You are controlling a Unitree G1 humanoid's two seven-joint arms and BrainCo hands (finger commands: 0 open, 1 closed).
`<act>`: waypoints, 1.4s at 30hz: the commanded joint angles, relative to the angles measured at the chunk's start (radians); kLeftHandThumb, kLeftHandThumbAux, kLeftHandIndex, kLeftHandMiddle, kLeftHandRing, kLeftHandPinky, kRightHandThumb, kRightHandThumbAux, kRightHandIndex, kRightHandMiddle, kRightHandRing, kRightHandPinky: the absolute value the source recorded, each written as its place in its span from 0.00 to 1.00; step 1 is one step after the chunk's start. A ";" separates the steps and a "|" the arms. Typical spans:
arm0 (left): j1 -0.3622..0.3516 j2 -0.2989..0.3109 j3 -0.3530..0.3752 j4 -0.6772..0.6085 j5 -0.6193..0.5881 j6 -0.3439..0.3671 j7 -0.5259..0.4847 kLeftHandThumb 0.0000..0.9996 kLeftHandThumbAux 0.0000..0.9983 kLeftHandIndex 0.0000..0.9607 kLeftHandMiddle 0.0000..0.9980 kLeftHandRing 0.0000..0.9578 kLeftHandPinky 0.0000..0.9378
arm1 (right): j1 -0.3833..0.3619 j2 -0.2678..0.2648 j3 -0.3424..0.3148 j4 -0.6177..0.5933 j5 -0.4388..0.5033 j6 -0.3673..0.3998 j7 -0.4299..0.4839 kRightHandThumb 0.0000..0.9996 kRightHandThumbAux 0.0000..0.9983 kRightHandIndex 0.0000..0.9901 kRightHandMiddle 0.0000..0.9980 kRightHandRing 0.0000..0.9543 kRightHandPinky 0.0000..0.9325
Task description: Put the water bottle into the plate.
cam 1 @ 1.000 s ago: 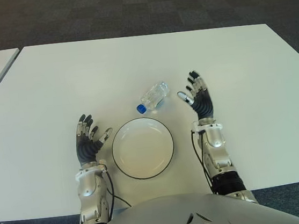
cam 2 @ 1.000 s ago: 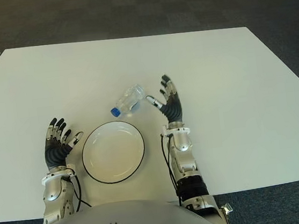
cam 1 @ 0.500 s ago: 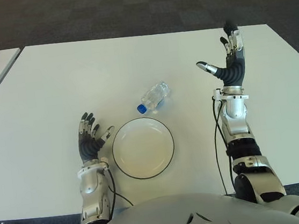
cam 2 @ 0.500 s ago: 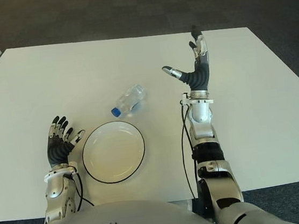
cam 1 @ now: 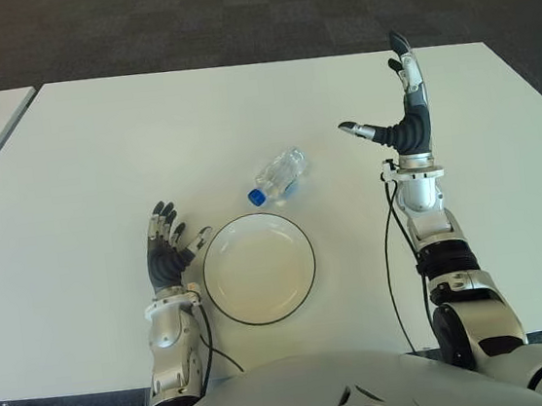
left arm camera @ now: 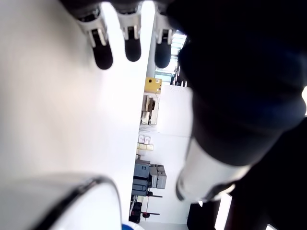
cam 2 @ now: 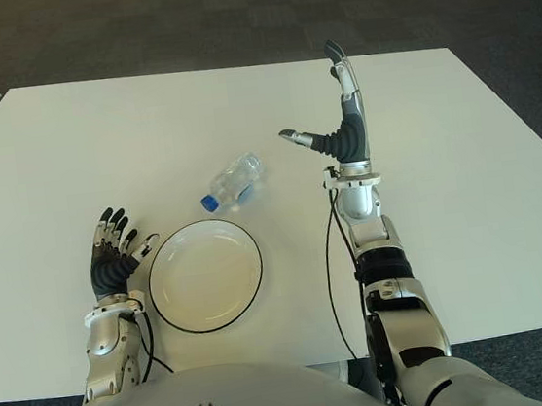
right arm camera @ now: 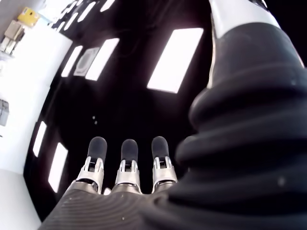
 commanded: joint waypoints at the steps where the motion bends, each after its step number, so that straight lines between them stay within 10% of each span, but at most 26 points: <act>1: 0.003 -0.036 -0.008 0.019 0.011 0.047 0.030 0.02 0.98 0.09 0.12 0.09 0.12 | 0.022 -0.045 0.027 -0.031 -0.093 0.033 -0.024 0.00 0.90 0.00 0.00 0.00 0.04; 12: -0.009 -0.039 -0.016 0.037 0.003 0.032 0.029 0.03 0.98 0.12 0.13 0.10 0.12 | -0.053 -0.115 0.138 -0.014 -0.293 0.124 -0.099 0.00 0.90 0.00 0.00 0.00 0.04; 30: -0.034 -0.046 -0.042 0.087 0.016 0.000 0.046 0.04 0.98 0.11 0.13 0.10 0.12 | -0.334 -0.116 0.342 0.288 -0.353 0.237 -0.061 0.00 0.88 0.00 0.00 0.00 0.08; 42: -0.044 -0.068 -0.073 0.108 0.031 -0.017 0.095 0.04 0.98 0.13 0.15 0.11 0.12 | -0.394 -0.159 0.435 0.323 -0.379 0.256 -0.051 0.00 0.91 0.00 0.00 0.00 0.08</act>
